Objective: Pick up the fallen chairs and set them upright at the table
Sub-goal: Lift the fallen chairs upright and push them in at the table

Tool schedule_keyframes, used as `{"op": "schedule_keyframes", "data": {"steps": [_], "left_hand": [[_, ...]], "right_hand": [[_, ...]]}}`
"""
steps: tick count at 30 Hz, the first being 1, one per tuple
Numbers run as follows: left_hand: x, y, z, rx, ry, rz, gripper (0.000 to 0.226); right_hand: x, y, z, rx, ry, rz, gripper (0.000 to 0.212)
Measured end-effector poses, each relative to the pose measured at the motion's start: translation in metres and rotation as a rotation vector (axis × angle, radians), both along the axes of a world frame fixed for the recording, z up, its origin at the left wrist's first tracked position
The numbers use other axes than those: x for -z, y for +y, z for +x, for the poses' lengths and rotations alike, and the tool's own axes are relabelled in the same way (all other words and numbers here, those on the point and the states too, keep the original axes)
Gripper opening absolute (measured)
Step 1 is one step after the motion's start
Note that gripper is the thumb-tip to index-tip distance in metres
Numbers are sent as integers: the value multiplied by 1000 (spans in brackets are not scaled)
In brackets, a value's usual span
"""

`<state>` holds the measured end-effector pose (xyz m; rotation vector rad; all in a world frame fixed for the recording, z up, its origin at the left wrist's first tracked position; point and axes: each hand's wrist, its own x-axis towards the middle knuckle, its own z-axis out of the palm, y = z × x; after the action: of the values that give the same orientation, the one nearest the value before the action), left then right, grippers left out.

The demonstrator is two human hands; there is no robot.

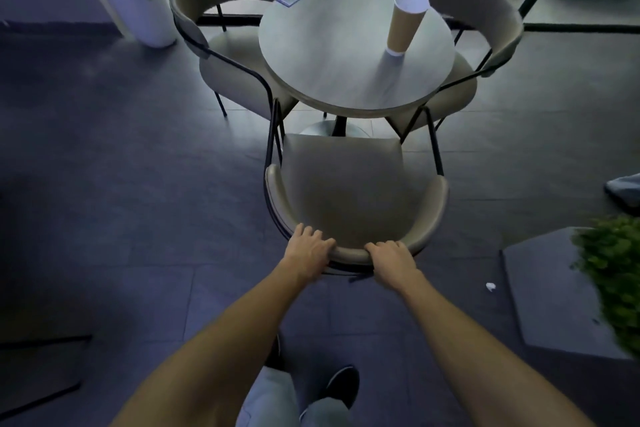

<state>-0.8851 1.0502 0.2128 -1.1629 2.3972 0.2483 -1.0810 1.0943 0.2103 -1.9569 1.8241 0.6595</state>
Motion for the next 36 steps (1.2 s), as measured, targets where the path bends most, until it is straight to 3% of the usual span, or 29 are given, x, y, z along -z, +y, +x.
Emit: {"op": "schedule_keyframes", "data": {"steps": [4, 12, 23, 33, 36], "left_hand": [[1, 3, -1, -13, 4, -32, 38], [-2, 13, -3, -54, 21, -46, 27], [5, 25, 1, -72, 41, -25, 29], [2, 27, -1, -83, 29, 6, 31], [-4, 29, -5, -81, 24, 14, 38]], "right_hand": [[6, 3, 1, -19, 25, -82, 31], [4, 9, 1, -30, 21, -55, 30], [2, 19, 3, -37, 11, -28, 28], [3, 29, -1, -45, -11, -64, 48], [-2, 25, 0, -10, -55, -36, 44]]}}
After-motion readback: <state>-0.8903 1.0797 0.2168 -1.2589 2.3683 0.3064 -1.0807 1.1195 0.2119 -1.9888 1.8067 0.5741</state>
